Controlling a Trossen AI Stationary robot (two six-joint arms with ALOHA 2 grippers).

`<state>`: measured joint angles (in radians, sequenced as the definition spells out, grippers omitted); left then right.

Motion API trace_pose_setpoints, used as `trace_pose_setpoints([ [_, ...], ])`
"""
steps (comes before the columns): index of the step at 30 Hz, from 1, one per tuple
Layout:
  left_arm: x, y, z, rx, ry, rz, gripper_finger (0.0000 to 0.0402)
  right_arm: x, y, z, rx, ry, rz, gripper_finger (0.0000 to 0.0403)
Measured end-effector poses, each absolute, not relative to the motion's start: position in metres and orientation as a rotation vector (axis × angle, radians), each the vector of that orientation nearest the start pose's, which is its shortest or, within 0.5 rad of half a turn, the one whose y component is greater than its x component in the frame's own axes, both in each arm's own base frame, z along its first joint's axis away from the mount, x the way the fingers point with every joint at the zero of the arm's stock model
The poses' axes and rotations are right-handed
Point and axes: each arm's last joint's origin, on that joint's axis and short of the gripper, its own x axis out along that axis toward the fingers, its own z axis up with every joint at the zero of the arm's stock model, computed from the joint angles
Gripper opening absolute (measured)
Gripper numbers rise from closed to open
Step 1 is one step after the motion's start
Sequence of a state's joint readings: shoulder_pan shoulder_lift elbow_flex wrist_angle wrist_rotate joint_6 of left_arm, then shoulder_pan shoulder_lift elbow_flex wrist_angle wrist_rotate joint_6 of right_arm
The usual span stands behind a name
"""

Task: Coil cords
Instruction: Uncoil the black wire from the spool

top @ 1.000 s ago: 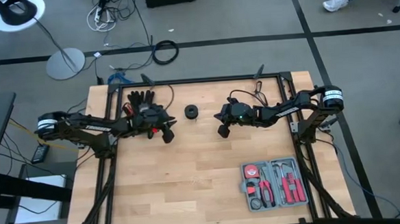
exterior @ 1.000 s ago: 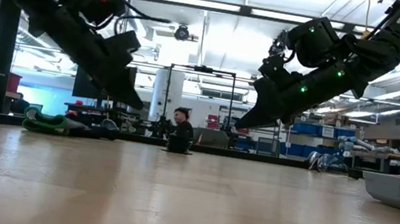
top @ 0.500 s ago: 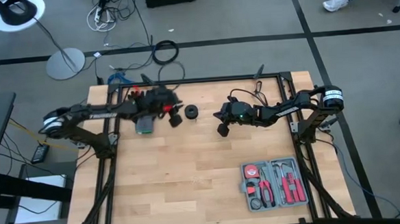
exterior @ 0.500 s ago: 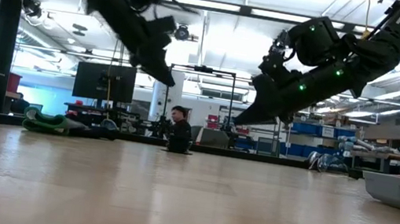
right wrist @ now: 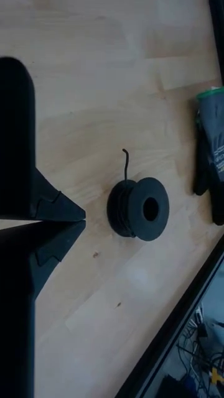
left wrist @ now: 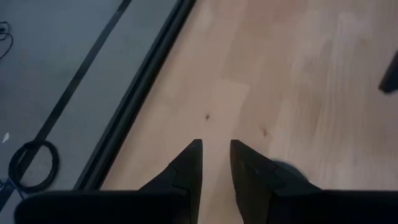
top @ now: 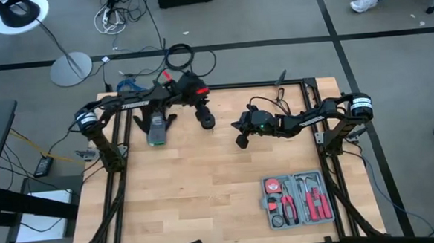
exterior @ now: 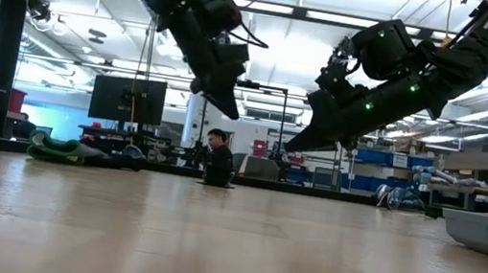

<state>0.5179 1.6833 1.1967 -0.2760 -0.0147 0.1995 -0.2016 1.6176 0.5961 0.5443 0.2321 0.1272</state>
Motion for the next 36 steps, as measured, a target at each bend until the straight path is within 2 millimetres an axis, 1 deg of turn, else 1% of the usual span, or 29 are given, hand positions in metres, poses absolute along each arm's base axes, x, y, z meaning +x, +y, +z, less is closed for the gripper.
trace_pose_setpoints([
  [3, 0.321, 0.183, 0.241, -0.029, 0.78, 0.436, 0.0095, 0.289, -0.066, 0.145, 0.115, 0.455, -0.455, 0.0004],
  [7, 0.321, 0.182, 0.241, -0.057, 0.785, 0.431, 0.0123, 0.289, -0.066, 0.144, 0.115, 0.47, -0.456, 0.0008],
  [12, 0.319, 0.181, 0.238, -0.098, 0.816, 0.436, 0.0171, 0.288, -0.066, 0.143, 0.101, 0.49, -0.453, 0.0005],
  [17, 0.319, 0.18, 0.235, -0.101, 0.823, 0.431, 0.0226, 0.288, -0.066, 0.143, 0.099, 0.49, -0.452, 0.0003],
  [21, 0.319, 0.18, 0.235, -0.097, 0.815, 0.435, 0.0254, 0.288, -0.066, 0.143, 0.1, 0.488, -0.452, 0.0006],
  [25, 0.319, 0.18, 0.235, -0.143, 0.805, 0.456, 0.0263, 0.288, -0.066, 0.143, 0.1, 0.488, -0.452, 0.0008],
  [31, 0.318, 0.177, 0.233, -0.173, 0.833, 0.458, 0.0264, 0.288, -0.065, 0.143, 0.099, 0.487, -0.451, 0.0003],
  [34, 0.321, 0.178, 0.223, -0.18, 0.868, 0.453, 0.0264, 0.288, -0.065, 0.143, 0.099, 0.487, -0.451, 0.0004],
  [36, 0.324, 0.178, 0.211, -0.187, 0.909, 0.446, 0.0264, 0.288, -0.065, 0.143, 0.099, 0.487, -0.451, 0.0005],
])
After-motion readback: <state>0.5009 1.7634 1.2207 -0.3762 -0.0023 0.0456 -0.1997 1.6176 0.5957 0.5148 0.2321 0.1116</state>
